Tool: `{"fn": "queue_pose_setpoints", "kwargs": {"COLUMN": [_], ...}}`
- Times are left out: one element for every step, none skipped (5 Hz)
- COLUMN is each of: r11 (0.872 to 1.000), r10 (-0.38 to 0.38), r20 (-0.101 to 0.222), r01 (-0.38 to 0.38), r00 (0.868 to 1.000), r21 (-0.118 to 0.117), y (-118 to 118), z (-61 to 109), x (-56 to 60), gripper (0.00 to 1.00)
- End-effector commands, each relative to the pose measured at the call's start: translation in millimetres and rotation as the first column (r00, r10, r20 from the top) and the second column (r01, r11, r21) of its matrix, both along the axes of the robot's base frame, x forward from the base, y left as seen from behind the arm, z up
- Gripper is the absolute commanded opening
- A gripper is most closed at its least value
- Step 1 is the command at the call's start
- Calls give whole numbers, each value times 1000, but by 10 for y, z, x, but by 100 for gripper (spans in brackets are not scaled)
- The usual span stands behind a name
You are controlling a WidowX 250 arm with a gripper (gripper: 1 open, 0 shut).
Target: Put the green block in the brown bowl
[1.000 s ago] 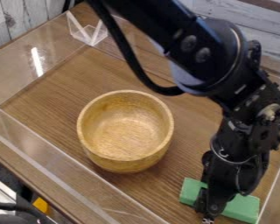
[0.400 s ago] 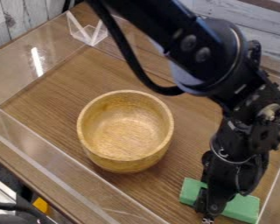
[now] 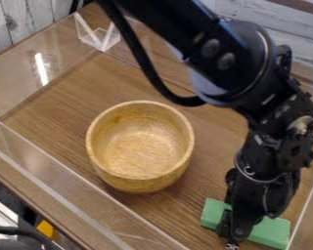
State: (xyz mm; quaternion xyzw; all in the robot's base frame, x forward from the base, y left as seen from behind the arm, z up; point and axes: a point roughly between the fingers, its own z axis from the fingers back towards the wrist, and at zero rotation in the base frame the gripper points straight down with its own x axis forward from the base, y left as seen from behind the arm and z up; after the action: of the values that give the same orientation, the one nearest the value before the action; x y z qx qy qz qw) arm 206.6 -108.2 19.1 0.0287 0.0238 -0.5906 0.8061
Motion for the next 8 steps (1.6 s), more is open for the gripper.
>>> {"fn": "queue_pose_setpoints", "kwargs": {"r11": [1000,1000,1000,999,999,999,999,999], "r10": [25,28,30,32,34,35,36,36], "r20": [8,8,9,10,11,13,14,14], "r01": [-25,-28,-30,-32,-34,-35,-36,-36], "r00": [1000,1000,1000,999,999,999,999,999], "r21": [5,7,9,10,11,13,14,16], "y": [68,75,86,96,106,115,124,132], "z": [19,20,42,65,94,129,163,202], "x": [27,28,25,22,21,21,20,20], "gripper": [0,0,0,0,0,0,0,0]}}
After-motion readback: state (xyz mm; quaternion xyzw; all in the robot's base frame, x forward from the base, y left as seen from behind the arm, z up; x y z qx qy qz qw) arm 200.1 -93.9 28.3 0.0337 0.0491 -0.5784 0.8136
